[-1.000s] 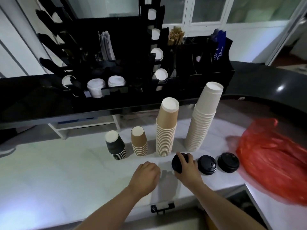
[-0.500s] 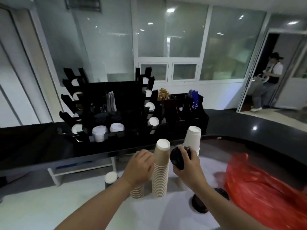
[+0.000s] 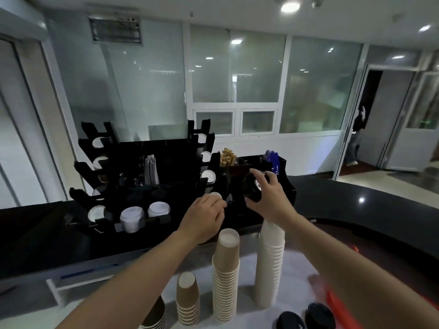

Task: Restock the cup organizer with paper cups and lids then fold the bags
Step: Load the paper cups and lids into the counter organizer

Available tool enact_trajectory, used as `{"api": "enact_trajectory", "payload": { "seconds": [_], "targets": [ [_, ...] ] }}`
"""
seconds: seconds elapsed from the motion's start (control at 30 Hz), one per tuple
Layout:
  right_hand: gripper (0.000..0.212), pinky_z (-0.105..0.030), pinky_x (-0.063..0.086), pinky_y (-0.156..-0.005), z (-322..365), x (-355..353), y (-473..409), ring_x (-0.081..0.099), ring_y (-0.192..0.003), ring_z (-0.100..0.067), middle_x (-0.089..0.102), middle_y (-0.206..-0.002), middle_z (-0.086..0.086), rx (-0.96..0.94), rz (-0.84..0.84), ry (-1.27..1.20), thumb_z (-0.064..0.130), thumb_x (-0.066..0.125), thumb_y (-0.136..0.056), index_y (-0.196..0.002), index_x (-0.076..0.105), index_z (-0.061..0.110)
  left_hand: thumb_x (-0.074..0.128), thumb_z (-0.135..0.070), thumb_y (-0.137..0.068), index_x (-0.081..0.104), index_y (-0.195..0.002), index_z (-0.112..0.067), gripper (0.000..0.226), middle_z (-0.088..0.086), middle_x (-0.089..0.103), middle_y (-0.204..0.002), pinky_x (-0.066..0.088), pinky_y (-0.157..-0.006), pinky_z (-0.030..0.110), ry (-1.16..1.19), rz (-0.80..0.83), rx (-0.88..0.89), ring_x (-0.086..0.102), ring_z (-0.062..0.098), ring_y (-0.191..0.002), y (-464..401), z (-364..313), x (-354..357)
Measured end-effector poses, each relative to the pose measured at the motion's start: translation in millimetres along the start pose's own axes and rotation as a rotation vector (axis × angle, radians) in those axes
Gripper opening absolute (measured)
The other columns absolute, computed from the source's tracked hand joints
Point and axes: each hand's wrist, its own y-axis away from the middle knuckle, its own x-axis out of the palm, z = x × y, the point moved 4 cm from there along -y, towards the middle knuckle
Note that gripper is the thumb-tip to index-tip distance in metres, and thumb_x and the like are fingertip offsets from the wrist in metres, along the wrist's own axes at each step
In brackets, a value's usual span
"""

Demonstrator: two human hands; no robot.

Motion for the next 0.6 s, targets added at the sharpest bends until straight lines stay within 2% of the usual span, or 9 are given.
{"api": "enact_trajectory", "payload": {
  "seconds": [0.13,0.23,0.43,0.5,0.6],
  "targets": [
    [0.09,-0.048,0.048,-0.105,-30,1,-53,0.045,-0.129,-0.039,0.024,-0.153,-0.006,0.0,0.149,0.031,0.048,0.076,-0.08,-0.148,0.017,0.051,0.037,-0.03,-0.098,0.069,-0.117,-0.014,0.04,-0.001,0.064,-0.12,0.048,-0.096,0.033,0.026,0.067,-0.015,0.054,0.015,-0.114,-22,18,16],
    [0.09,-0.04,0.048,-0.103,-55,10,-89,0.049,-0.127,-0.036,0.027,-0.151,-0.007,-0.031,0.256,0.034,0.047,0.076,-0.08,-0.15,0.019,0.047,0.033,-0.034,-0.1,0.068,-0.122,-0.012,0.047,0.0,0.063,-0.123,0.047,-0.101,0.033,-0.005,0.104,-0.005,0.052,0.015,-0.12,-39,38,32],
    [0.091,-0.027,0.044,-0.096,-99,56,-142,0.048,-0.132,-0.027,0.026,-0.149,-0.007,-0.155,0.491,0.045,0.046,0.077,-0.083,-0.154,0.018,0.043,0.04,-0.037,-0.102,0.066,-0.128,-0.017,0.042,-0.002,0.061,-0.131,0.051,-0.097,0.035,-0.033,0.159,-0.003,0.054,0.015,-0.122,-67,65,71],
    [0.093,-0.028,0.043,-0.094,-110,75,-154,0.047,-0.129,-0.029,0.025,-0.151,-0.005,-0.183,0.558,0.051,0.047,0.076,-0.083,-0.153,0.015,0.046,0.043,-0.043,-0.102,0.064,-0.132,-0.021,0.043,-0.005,0.058,-0.137,0.051,-0.098,0.036,-0.046,0.217,-0.003,0.053,0.014,-0.125,-69,72,86],
    [0.098,-0.035,0.047,-0.099,-120,98,-170,0.045,-0.13,-0.03,0.026,-0.152,-0.004,-0.237,0.596,0.068,0.05,0.076,-0.08,-0.153,0.011,0.042,0.048,-0.051,-0.1,0.059,-0.137,-0.024,0.047,-0.007,0.056,-0.14,0.048,-0.102,0.034,-0.082,0.287,0.036,0.052,0.014,-0.127,-72,76,103]
  ]
}}
